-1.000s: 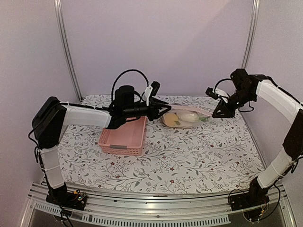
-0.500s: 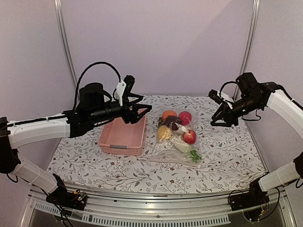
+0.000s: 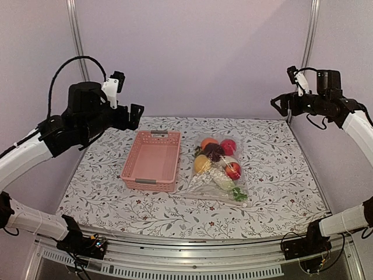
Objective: Place the food in the zip-top bag and seal the zipper
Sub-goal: Reset both arms
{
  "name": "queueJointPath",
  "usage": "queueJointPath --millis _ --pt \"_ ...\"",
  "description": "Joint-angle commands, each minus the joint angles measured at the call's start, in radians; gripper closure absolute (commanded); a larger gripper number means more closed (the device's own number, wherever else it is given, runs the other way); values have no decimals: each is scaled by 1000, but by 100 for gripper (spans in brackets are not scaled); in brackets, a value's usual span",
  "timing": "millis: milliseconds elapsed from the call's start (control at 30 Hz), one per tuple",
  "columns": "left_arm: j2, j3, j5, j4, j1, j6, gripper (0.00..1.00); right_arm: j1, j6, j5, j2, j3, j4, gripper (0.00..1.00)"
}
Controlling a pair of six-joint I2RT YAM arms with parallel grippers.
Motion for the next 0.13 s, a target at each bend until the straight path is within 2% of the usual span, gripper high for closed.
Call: queueJointPath --millis 0,100 --pt "-91 26 -159 -131 34 -58 0 1 171 200 -19 34 99 1" --pt "-140 -46 -184 -94 67 -74 0 1 172 175 -54 -3 121 1"
